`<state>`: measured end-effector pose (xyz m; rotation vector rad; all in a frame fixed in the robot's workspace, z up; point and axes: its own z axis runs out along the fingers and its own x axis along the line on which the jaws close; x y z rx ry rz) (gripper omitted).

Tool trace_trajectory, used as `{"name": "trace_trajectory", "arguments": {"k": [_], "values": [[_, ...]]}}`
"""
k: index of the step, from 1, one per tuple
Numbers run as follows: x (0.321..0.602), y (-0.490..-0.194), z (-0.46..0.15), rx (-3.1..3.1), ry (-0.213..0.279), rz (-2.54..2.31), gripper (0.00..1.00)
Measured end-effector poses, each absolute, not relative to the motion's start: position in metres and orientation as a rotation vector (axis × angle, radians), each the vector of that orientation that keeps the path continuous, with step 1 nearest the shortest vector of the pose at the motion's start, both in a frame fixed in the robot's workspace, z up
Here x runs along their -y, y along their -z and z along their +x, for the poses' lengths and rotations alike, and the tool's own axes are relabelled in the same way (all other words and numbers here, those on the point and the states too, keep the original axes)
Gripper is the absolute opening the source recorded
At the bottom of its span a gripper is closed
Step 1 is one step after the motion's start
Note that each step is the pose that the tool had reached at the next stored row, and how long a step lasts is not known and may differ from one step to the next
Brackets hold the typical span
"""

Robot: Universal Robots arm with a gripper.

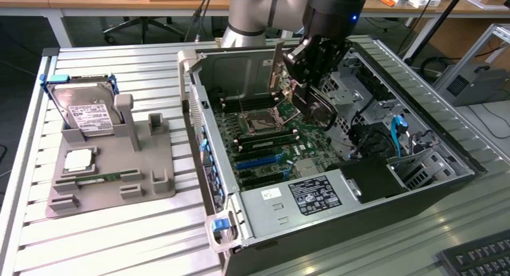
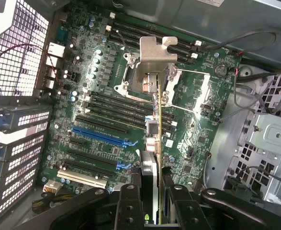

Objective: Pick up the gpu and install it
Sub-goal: 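Insert the gpu into the slot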

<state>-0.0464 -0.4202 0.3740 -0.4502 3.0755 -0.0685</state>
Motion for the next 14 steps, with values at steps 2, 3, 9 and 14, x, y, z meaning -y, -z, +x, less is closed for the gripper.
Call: {"name": "trace_trajectory", "arguments": {"k": [2, 3, 9, 14], "values": [[0.4202, -0.374, -0.0464, -3.075, 0.069, -0.456, 0.27], [0.4202, -0.374, -0.0464, -3.074, 0.068, -0.457, 0.27], [0.4203, -0.374, -0.0464, -3.073, 0.068, -0.463, 0.27], [0.4203, -0.374, -0.0464, -3.072, 0.068, -0.471, 0.27]]}}
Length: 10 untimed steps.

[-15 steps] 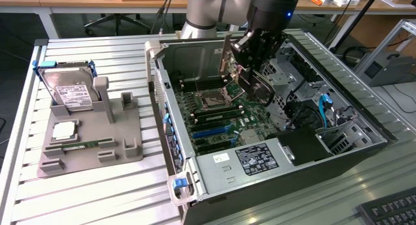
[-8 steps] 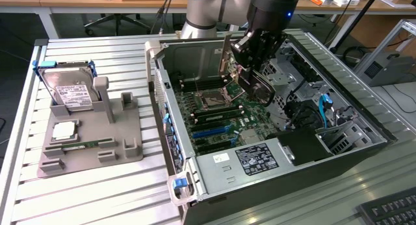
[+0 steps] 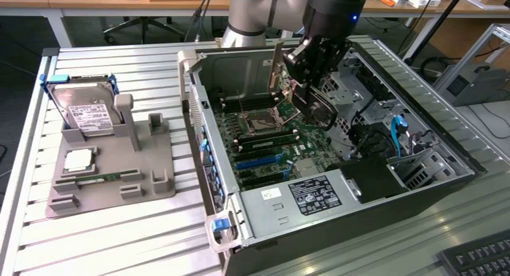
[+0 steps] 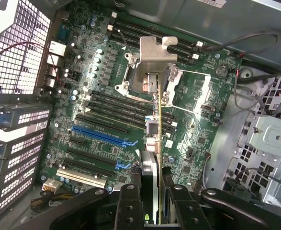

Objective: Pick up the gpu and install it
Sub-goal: 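Insert the gpu into the slot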

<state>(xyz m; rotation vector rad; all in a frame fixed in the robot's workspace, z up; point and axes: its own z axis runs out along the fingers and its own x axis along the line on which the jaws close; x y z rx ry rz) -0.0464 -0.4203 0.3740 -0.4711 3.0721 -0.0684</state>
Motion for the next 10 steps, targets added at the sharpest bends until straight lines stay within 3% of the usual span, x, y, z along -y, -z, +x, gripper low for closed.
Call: {"name": "trace_trajectory", "arguments": {"k": [10], "values": [[0.4203, -0.3741, -0.0464, -3.069, 0.069, -0.491, 0.27]]}}
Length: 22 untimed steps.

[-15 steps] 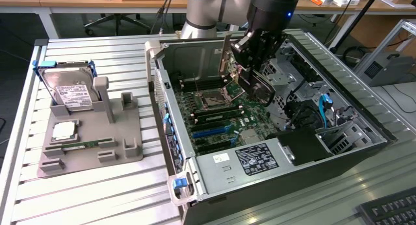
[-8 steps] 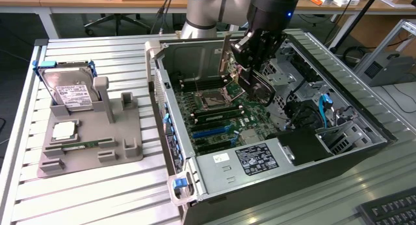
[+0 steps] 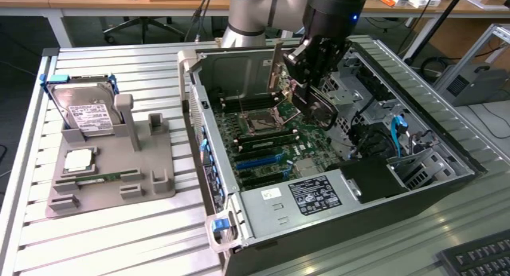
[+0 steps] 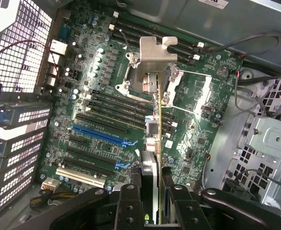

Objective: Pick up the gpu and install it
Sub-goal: 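Insert the gpu into the slot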

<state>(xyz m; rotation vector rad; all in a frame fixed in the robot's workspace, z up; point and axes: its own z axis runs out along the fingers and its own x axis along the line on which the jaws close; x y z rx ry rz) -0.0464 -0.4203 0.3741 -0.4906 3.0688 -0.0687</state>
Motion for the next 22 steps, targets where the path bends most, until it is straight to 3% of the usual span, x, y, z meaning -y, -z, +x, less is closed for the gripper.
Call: {"name": "trace_trajectory", "arguments": {"k": [22], "values": [[0.4203, -0.3741, -0.0464, -3.062, 0.071, -0.528, 0.27]]}}
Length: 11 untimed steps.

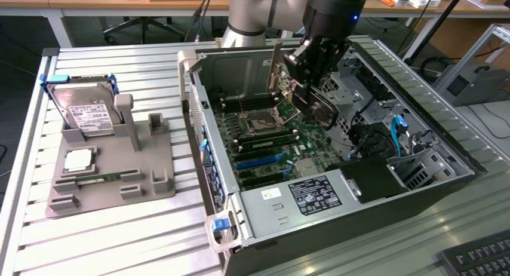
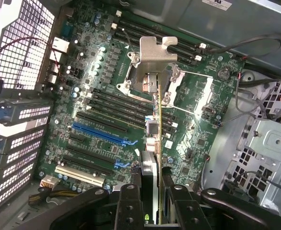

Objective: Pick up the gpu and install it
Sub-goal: 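Insert the gpu into the slot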

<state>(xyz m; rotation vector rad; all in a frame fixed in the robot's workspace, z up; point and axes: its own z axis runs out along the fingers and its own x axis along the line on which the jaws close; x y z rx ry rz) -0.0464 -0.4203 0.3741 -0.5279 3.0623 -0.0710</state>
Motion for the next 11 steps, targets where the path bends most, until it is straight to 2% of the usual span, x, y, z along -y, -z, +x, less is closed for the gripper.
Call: {"name": "trace_trajectory", "arguments": {"k": [11], "values": [[0.4203, -0.374, -0.0464, -3.057, 0.071, -0.558, 0.27]]}}
